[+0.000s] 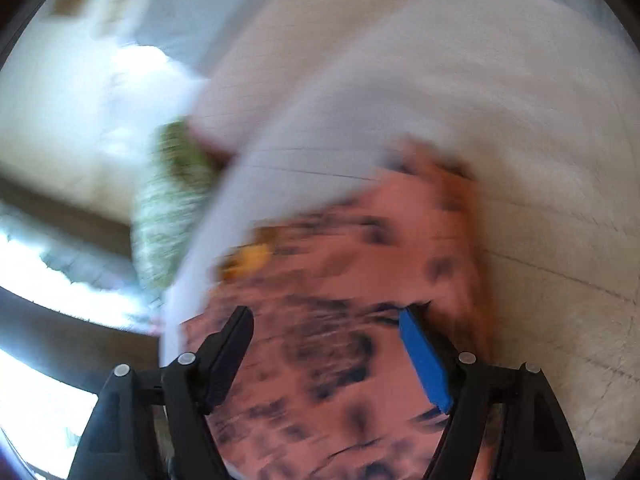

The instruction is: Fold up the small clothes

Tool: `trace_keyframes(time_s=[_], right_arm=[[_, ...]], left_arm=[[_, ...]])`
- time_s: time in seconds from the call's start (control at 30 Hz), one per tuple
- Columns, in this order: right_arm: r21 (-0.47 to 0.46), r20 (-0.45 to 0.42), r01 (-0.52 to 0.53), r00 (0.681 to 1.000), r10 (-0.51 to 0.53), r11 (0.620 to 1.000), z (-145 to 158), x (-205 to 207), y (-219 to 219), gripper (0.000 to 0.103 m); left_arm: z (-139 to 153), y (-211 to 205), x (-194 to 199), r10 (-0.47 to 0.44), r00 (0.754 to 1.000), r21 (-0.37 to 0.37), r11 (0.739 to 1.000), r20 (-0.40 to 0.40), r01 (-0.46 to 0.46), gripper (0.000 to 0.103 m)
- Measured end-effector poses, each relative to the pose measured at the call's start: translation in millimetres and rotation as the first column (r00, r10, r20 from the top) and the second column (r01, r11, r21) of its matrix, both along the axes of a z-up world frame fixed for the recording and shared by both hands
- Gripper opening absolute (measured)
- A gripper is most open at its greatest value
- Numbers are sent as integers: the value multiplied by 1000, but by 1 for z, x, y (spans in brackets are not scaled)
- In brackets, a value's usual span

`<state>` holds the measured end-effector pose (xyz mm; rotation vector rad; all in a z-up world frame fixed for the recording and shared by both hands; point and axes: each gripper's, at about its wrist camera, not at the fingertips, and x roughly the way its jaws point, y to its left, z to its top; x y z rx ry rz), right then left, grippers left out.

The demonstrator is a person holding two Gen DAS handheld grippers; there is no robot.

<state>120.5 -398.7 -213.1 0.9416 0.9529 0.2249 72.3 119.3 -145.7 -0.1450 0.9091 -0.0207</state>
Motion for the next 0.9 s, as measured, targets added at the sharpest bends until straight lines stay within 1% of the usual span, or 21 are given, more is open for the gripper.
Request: trace_keyframes(time_s=[0.07, 0.13, 0.2, 0.23, 0.27, 0.3, 0.33, 0.37, 0.43, 0.5, 0.57, 0.6, 0.63, 0.7, 0.73, 0.77, 0.8, 0.83, 0.87, 0.9], right_arm=[[-9, 29, 1, 1000, -1, 1000, 16, -5, 2, 78], [-33, 95, -23, 995, 26, 999, 35, -15, 9, 78], [-50, 124, -48, 991, 54, 998, 42, -23, 17, 80], [-59, 116, -60, 991, 66, 996, 39, -23, 20, 83], [-82, 81, -65, 994, 71, 995, 30, -22, 20, 83], [-102, 29, -62, 997, 66, 993, 18, -19, 19, 83], [-84, 7, -62, 998, 63, 994, 8, -17, 17, 83], [-53, 25, -38, 999, 39, 998, 8, -20, 14, 83], [-54, 51, -29, 998, 32, 998, 22, -27, 16, 83], [-69, 109, -57, 992, 64, 996, 41, -36, 26, 83], [-76, 142, -79, 986, 90, 994, 50, -48, 36, 83], [-74, 146, -88, 984, 98, 993, 48, -52, 40, 83], [-79, 132, -98, 985, 107, 992, 40, -53, 43, 84], [-109, 28, -93, 995, 97, 990, 11, -51, 43, 85], [-95, 32, -86, 995, 89, 992, 5, -51, 40, 84], [-91, 56, -65, 996, 71, 994, 9, -54, 39, 84], [-88, 50, -56, 997, 60, 995, 15, -56, 40, 84], [-81, 59, -49, 997, 54, 995, 22, -58, 40, 84], [-72, 95, -49, 994, 56, 996, 32, -63, 41, 84], [-77, 114, -51, 992, 60, 996, 39, -66, 42, 84]], left_arm=[[-2, -4, -9, -11, 1000, -4, 1000, -1, 11, 60], [-3, -8, -18, -13, 1000, 9, 1000, 1, 13, 60], [-6, -10, -18, -14, 1000, 18, 1000, -1, 14, 60], [-6, -10, -18, -12, 1000, 16, 1000, -5, 12, 60], [-7, -9, -18, -11, 1000, 9, 1000, -9, 11, 60], [-6, -8, -20, -6, 1000, 5, 1000, -15, 6, 60], [-6, -8, -22, -2, 1000, 5, 1000, -19, 2, 60], [-6, -8, -23, -2, 1000, 5, 1000, -22, 2, 60], [-5, -8, -27, -1, 1000, 17, 1000, -20, 2, 60], [-5, -7, -29, 5, 1000, 23, 1000, -21, -4, 60], [-5, -7, -30, 9, 1000, 14, 1000, -23, -8, 60], [-5, -7, -31, 9, 1000, 11, 1000, -25, -9, 60], [-5, -8, -32, 7, 1000, 7, 1000, -27, -7, 60], [-7, -10, -33, 0, 1000, -4, 1000, -27, 0, 62], [-11, -11, -34, -4, 1000, -9, 1000, -31, 4, 67], [-16, -12, -33, -8, 999, -7, 1000, -37, 8, 68], [-25, -14, -31, -13, 998, 10, 1000, -54, 14, 68], [-37, -15, -28, -16, 996, 48, 999, -88, 20, 68], [-45, -18, -26, -20, 995, 84, 996, -101, 28, 68], [-48, -22, -27, -33, 996, 125, 991, -80, 43, 68]])
